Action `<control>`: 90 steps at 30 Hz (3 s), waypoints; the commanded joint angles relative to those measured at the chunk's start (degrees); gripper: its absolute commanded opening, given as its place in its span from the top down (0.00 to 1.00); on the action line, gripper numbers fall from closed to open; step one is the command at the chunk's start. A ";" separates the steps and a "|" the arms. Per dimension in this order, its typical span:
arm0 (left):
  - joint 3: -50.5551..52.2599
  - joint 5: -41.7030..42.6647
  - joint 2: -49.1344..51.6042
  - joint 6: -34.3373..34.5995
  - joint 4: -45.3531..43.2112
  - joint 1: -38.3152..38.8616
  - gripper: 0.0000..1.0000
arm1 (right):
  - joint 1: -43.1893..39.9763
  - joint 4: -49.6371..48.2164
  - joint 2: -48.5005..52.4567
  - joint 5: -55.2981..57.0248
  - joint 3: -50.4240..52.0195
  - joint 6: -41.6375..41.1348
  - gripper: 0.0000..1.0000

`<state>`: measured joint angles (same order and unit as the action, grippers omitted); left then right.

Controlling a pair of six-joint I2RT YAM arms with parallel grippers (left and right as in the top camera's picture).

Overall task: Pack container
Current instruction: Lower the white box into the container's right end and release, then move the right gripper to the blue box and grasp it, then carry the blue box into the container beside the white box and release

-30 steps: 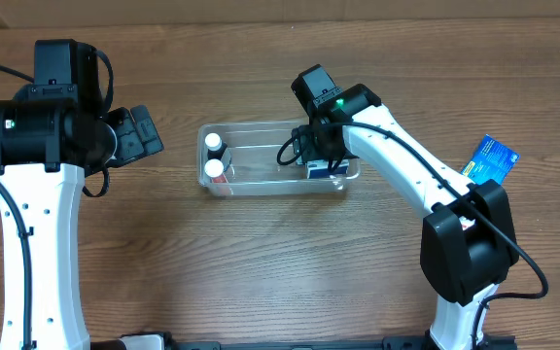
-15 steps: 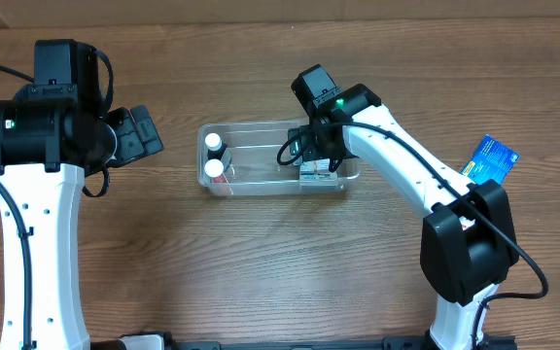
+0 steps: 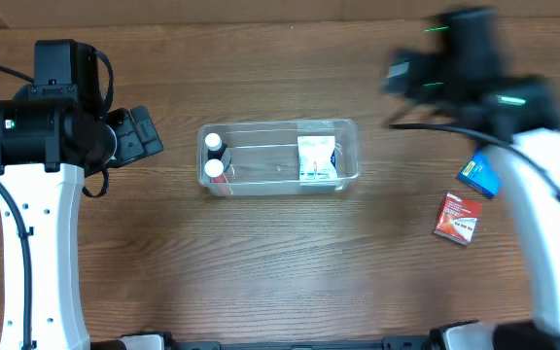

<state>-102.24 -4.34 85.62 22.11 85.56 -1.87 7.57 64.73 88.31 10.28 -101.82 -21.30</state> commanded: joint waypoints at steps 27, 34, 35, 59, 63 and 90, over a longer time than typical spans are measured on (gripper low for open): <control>0.63 0.24 -0.35 -1.09 0.07 -0.07 0.00 | -31.34 0.92 39.12 -8.92 4.39 2.08 0.00; 0.63 0.39 -0.35 -1.09 0.07 -0.02 0.00 | -31.34 0.74 40.68 -9.14 4.44 3.54 0.00; 0.63 0.37 -0.35 -1.09 0.09 -0.02 0.00 | -31.32 0.74 40.68 -9.11 4.44 3.54 0.00; 0.63 0.35 -0.35 -1.11 0.07 -0.02 0.00 | -31.32 2.08 40.65 -9.11 4.42 3.54 0.24; 0.63 0.35 -0.35 -1.11 -0.02 -0.02 0.00 | -31.32 2.47 40.50 -9.14 4.28 3.52 0.25; 0.63 0.37 -0.35 -1.09 -0.52 -0.02 0.00 | 6.47 4.66 7.76 -11.10 0.44 4.35 0.26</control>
<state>-102.24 -4.27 85.62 22.11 85.36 -1.87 5.69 71.29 98.96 0.67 -100.05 -17.26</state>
